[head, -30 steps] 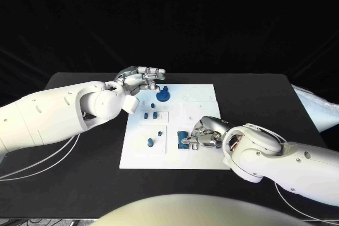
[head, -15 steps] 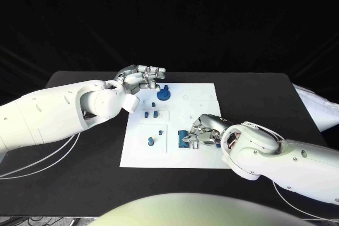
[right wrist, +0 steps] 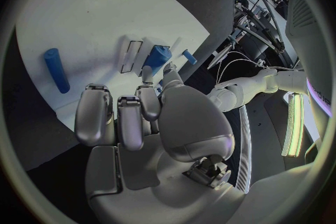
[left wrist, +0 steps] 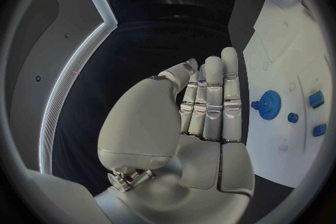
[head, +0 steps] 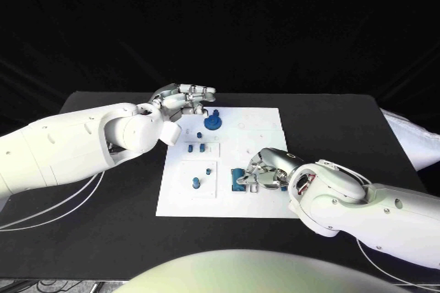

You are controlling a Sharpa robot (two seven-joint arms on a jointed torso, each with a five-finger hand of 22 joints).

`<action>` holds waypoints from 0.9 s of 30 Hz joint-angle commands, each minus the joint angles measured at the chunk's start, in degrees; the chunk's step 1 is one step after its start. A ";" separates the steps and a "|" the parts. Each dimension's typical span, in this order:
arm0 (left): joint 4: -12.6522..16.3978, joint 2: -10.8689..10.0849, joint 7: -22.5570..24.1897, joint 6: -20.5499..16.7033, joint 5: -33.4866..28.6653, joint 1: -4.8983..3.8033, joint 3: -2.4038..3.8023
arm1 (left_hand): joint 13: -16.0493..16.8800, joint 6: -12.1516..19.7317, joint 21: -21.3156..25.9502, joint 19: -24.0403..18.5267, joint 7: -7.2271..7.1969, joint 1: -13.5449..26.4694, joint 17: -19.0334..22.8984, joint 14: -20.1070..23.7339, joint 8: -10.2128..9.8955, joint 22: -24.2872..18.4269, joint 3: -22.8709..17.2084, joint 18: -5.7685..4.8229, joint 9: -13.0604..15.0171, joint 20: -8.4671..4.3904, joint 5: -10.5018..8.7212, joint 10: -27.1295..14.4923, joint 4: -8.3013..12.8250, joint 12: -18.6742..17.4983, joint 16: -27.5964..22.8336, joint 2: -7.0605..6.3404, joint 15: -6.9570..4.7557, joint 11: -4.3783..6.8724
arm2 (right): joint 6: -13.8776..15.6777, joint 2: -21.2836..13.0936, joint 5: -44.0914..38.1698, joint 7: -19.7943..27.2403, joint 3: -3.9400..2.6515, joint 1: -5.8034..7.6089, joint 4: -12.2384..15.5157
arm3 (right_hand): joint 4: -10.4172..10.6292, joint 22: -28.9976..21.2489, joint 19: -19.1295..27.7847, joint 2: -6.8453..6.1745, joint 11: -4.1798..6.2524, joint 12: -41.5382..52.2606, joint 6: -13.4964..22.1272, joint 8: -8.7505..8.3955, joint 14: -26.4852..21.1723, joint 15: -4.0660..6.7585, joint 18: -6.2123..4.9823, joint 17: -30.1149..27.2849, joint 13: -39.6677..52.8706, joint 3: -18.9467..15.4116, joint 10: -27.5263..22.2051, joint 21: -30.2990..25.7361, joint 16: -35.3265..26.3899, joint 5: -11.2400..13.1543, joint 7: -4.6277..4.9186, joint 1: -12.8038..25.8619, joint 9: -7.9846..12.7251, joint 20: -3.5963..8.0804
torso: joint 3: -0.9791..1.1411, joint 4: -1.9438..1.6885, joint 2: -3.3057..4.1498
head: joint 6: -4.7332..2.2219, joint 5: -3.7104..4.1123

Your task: Assemble the parts on the task board

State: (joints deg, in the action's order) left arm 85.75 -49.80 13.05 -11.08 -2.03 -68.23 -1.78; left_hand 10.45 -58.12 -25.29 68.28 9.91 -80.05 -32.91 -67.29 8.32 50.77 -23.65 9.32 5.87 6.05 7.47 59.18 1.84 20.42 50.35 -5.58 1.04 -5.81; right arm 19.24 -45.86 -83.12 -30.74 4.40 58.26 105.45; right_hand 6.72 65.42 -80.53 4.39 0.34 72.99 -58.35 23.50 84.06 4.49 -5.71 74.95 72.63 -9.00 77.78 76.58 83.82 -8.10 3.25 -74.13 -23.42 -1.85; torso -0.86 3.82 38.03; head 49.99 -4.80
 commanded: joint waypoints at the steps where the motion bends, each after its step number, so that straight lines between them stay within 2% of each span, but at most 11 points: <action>1: 0.06 -0.03 0.29 1.03 0.27 -0.01 0.02 | 0.04 0.40 0.37 0.04 0.07 0.02 0.05 0.36 0.19 -0.09 0.15 1.07 -0.08 0.31 0.15 -0.38 0.20 0.29 -0.22 0.58 -0.16 0.02 | 0.91 -0.13 -1.46 2.76 -0.01 -0.14 0.42 | 0.01 0.03 0.00 -0.38 0.67 0.37 -0.38 0.21 4.00 0.31 0.89 3.79 0.48 -0.30 1.30 -0.13 -0.17 0.06 -0.05 0.59 -0.08 0.44 | -0.01 0.01 0.00 | 0.01 -0.06; 8: 0.05 0.00 0.30 1.07 0.27 -0.01 0.02 | 0.04 0.40 0.37 0.04 0.07 0.02 0.05 0.36 0.19 -0.09 0.15 1.07 -0.08 0.31 0.15 -0.38 0.20 0.29 -0.22 0.58 -0.16 0.02 | -2.53 0.00 -1.64 2.57 -0.01 -0.21 0.25 | -0.48 0.09 -0.02 -0.70 0.77 0.41 -0.47 0.24 3.99 0.37 0.90 3.79 0.61 -0.19 1.38 -0.11 -0.17 0.09 -0.17 0.09 -0.18 0.47 | -0.03 -0.04 0.02 | 0.01 -0.06; 15: 0.05 0.00 0.31 1.07 0.27 -0.01 0.02 | 0.04 0.40 0.37 0.04 0.07 0.02 0.05 0.36 0.19 -0.09 0.15 1.07 -0.08 0.31 0.15 -0.38 0.20 0.29 -0.22 0.58 -0.16 0.02 | -4.09 0.32 -1.98 1.84 -0.01 -0.22 -0.25 | -1.38 0.14 -0.04 -0.72 0.86 0.30 -0.49 0.16 4.01 0.45 0.91 3.89 0.66 0.30 1.36 -0.11 -0.12 0.33 -0.26 -0.96 -0.29 0.55 | -0.03 -0.03 -0.01 | 0.01 -0.14; 27: 0.11 -0.12 0.29 1.04 0.27 -0.01 0.02 | 0.04 0.40 0.37 0.04 0.07 0.02 0.05 0.36 0.19 -0.09 0.15 1.07 -0.08 0.31 0.15 -0.38 0.20 0.29 -0.22 0.58 -0.16 0.02 | -3.61 0.36 -3.15 0.00 0.00 -0.23 -0.57 | -2.40 0.24 -0.08 -0.54 0.98 0.53 -0.69 0.14 4.00 0.55 0.93 3.89 1.07 0.93 1.60 -0.09 -0.12 0.67 -0.41 -2.05 -0.42 0.63 | -0.03 -0.02 0.02 | 0.01 -0.20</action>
State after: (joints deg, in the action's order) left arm 85.74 -49.92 13.01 -11.07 -2.03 -68.23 -1.78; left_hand 10.44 -58.12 -25.29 68.28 9.90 -80.05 -32.92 -67.29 8.32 50.77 -23.65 9.33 5.88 6.05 7.47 59.18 1.84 20.42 50.35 -5.58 1.04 -5.81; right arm 16.19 -45.53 -85.04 -29.49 4.37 58.11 104.98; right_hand 4.65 65.62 -80.73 3.69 0.14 73.00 -58.75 23.50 83.91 4.61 -5.71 74.93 73.28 -8.03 77.98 76.58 83.82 -7.63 2.86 -75.67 -23.77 -1.65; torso -0.90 3.78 38.02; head 50.00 -4.99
